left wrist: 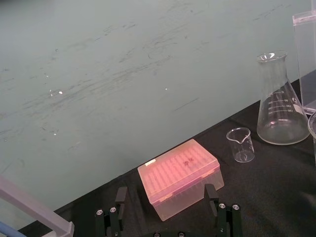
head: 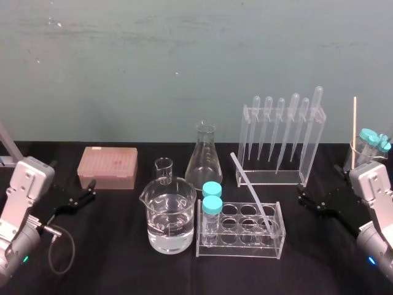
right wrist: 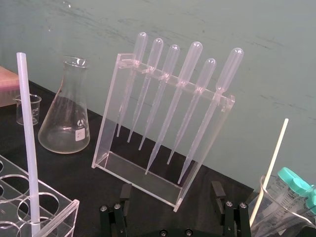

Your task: Pick up the stirring rod with one hand, then place it down.

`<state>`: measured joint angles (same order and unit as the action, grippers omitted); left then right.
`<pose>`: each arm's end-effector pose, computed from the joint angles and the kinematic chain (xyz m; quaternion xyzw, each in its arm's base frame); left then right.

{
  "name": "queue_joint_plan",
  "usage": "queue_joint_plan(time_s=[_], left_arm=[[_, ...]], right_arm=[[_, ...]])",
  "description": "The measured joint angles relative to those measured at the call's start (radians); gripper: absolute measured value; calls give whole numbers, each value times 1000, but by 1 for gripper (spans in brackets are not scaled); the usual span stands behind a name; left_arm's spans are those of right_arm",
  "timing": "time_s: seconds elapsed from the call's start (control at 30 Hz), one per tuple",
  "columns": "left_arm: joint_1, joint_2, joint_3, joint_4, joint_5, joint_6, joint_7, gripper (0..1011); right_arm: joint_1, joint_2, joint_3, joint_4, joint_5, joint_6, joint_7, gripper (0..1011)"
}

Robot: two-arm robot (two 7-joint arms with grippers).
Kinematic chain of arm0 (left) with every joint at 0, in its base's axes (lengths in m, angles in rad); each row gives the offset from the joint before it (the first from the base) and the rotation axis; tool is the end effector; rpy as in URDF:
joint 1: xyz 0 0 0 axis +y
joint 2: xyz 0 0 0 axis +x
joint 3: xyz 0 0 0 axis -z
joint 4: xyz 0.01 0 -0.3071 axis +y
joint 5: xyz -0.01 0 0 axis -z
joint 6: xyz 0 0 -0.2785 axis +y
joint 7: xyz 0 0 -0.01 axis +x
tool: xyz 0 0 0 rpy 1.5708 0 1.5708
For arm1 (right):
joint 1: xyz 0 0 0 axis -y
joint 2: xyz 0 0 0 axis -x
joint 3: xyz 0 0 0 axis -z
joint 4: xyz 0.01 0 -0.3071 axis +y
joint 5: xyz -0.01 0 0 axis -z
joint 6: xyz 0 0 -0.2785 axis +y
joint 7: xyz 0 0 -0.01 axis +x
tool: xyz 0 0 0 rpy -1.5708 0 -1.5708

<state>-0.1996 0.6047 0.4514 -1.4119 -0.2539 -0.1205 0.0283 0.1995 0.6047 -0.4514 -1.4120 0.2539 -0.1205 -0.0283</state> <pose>0.3323 0.1004 -0.3103 0.1415 -0.1325 0.5800 0.7913 0.3322 -0.1004 -0.3103 -0.1415 -0.1325 -0.5799 0.7913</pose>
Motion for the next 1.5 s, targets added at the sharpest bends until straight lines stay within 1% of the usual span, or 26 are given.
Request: queue_joint_plan(time_s=[1.5], left_arm=[[0,0,0,0,0,0,0,1000]], right_arm=[[0,0,0,0,0,0,0,1002]])
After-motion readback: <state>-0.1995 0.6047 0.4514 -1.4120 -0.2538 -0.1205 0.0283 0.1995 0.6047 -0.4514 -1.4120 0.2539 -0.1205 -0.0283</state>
